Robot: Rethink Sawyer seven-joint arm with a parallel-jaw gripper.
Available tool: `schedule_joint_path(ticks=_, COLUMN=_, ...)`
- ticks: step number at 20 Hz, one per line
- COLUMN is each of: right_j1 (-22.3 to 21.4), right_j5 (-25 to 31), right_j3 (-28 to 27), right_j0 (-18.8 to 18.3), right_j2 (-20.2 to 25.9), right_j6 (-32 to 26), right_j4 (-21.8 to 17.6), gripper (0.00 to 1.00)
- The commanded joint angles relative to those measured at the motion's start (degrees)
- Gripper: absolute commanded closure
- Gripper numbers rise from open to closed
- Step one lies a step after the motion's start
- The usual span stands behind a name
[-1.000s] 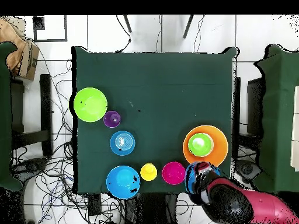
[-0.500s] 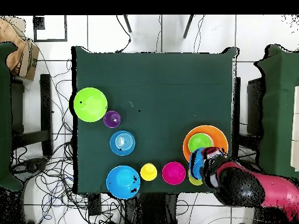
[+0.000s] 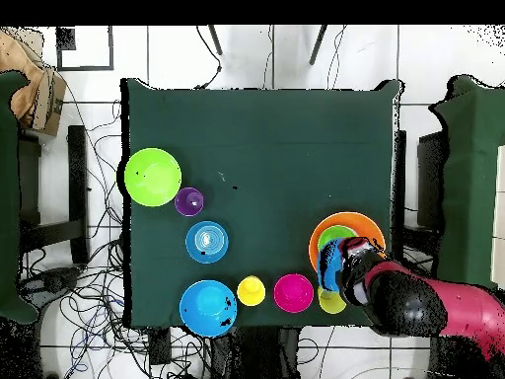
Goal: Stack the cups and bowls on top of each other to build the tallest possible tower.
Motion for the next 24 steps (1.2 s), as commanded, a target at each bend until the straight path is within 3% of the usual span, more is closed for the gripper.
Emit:
schedule_joint_path(ticks=1, right_j1=2.14, right_j5=4.94, right_j3=-2.7, right_j0=5.53, right_j2=-0.09, right_j6=-9.99, right_j4=-2.89, gripper=1.0)
schedule_joint_path(ticks=11, right_j1=2.39, right_j5=4.63, right_j3=-4.56, right_j0=8.27, right_j2=-1.59, right_j6=-9.51, right_j4=-3.37, gripper=1.0)
schedule_joint_path(ticks=24, right_j1=4.07, right_j5=-0.21, right_j3=-2.45, right_j0=6.1, right_j2=-2.11, right_j6=-9.9, right_j4=-6.05, gripper=1.0)
